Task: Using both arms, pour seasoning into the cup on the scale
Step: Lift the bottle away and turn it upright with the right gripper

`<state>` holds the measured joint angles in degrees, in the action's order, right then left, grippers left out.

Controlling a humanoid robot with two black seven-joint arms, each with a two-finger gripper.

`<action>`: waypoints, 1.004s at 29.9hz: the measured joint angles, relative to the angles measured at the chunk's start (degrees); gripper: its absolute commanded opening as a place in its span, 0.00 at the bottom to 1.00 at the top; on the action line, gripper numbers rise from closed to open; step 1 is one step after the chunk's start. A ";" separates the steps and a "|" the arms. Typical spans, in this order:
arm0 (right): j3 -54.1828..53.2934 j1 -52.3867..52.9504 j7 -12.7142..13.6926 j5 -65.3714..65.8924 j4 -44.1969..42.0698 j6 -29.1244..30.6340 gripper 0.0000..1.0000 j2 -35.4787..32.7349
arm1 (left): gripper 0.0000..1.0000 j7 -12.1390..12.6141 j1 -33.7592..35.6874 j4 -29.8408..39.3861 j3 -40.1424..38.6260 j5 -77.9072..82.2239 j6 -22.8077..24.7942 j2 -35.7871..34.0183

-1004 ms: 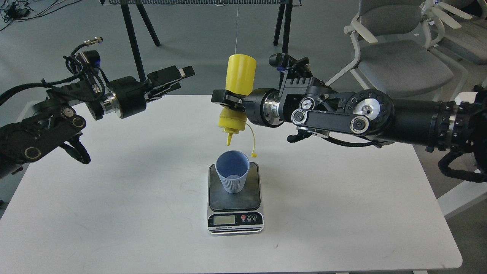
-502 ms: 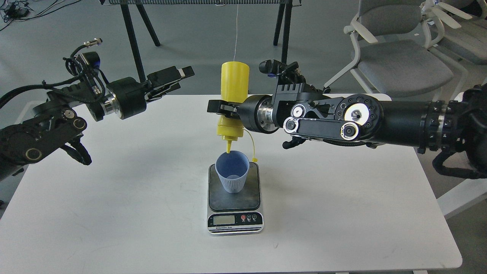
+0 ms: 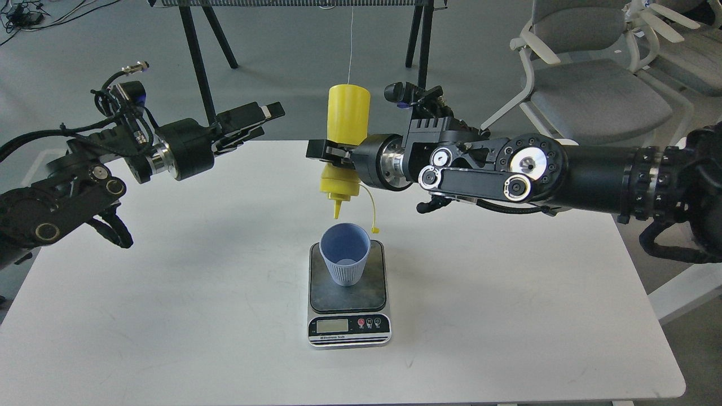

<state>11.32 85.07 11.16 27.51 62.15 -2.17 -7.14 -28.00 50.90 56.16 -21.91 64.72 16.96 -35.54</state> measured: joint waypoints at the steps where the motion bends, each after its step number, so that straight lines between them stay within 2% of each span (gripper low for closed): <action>1: -2.13 0.08 0.00 -0.68 -0.05 -0.04 0.02 -1.58 | 0.97 0.00 0.00 0.00 0.01 0.03 0.00 -0.05; 6: -10.45 -0.29 0.00 -10.98 0.09 0.20 0.02 -8.85 | 0.97 0.00 0.29 0.06 0.01 0.07 0.05 -0.21; 13: -28.72 -5.13 -0.20 -29.96 0.82 2.18 0.02 -20.44 | 0.97 0.00 0.35 0.53 0.03 0.07 0.17 -1.67; 21: -45.23 -17.52 -0.20 -61.63 2.13 9.97 0.02 -30.87 | 0.97 0.00 0.36 0.63 0.30 0.07 0.18 -2.54; 25: -55.10 -28.14 -0.24 -69.17 2.61 15.58 0.02 -32.02 | 0.97 0.00 0.36 0.62 0.43 0.17 0.24 -2.60; 30: -65.23 -42.42 -0.19 -77.09 3.39 25.95 0.02 -31.56 | 0.97 0.00 0.41 0.62 0.70 0.35 0.33 -2.63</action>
<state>-53.91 42.66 10.96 -49.58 65.54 23.78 -38.70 -28.00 51.30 56.78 -21.22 65.07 17.29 -38.17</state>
